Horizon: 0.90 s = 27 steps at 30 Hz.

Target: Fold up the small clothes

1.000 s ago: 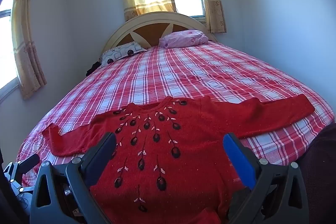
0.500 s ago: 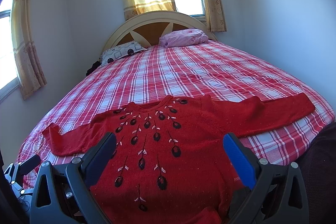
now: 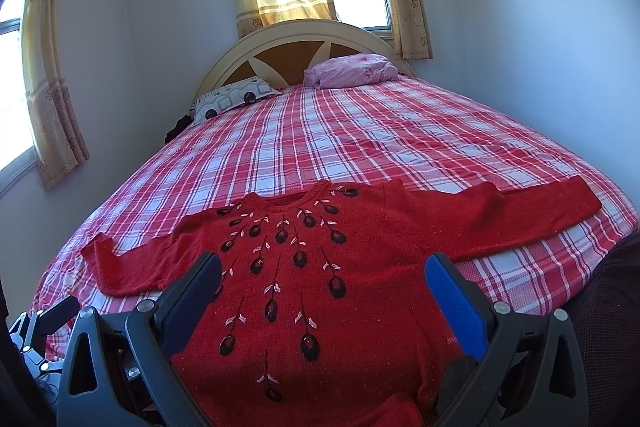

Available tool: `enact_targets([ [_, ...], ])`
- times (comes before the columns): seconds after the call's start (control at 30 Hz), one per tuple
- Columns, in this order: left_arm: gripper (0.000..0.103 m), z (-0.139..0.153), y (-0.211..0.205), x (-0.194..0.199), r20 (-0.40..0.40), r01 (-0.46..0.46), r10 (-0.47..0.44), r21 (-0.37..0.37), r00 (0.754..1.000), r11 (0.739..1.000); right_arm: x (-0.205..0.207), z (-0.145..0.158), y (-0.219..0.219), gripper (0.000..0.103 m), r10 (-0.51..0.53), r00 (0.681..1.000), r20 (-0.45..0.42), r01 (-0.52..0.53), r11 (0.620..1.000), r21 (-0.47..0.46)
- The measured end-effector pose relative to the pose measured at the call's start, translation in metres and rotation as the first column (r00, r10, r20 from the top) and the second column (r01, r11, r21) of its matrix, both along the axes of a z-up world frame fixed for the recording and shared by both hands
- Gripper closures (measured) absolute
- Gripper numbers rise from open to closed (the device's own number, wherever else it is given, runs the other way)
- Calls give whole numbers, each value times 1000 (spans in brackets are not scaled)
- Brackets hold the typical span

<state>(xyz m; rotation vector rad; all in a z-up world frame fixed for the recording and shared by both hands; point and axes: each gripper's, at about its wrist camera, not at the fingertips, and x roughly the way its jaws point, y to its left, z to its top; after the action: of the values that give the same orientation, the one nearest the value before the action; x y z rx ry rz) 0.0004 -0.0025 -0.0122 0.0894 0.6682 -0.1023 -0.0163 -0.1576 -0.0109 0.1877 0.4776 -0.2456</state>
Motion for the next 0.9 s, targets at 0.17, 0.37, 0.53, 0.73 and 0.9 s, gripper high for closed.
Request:
enact_targets([
  [0.17, 0, -1, 1, 0, -3, 0, 0, -1, 1000, 1000, 1, -1, 1, 1, 0, 1000, -1, 0, 1000, 0],
  [0.37, 0, -3, 3, 1, -18, -5, 5, -7, 1000, 1000, 0, -2, 2, 1, 0, 1000, -5, 0, 1000, 4],
  [0.53, 0, -3, 3, 2, -20, -5, 5, -7, 1000, 1000, 2, -5, 2, 1, 0, 1000, -11, 0, 1000, 10],
  [0.73, 0, -3, 3, 2, -23, -3, 3, -12, 1000, 1000, 3, -5, 0, 1, 0, 1000, -10, 0, 1000, 10],
  [0.9, 0, -3, 3, 2, -23, -5, 4, -10, 1000, 1000, 3, -6, 0, 1, 0, 1000, -10, 0, 1000, 10],
])
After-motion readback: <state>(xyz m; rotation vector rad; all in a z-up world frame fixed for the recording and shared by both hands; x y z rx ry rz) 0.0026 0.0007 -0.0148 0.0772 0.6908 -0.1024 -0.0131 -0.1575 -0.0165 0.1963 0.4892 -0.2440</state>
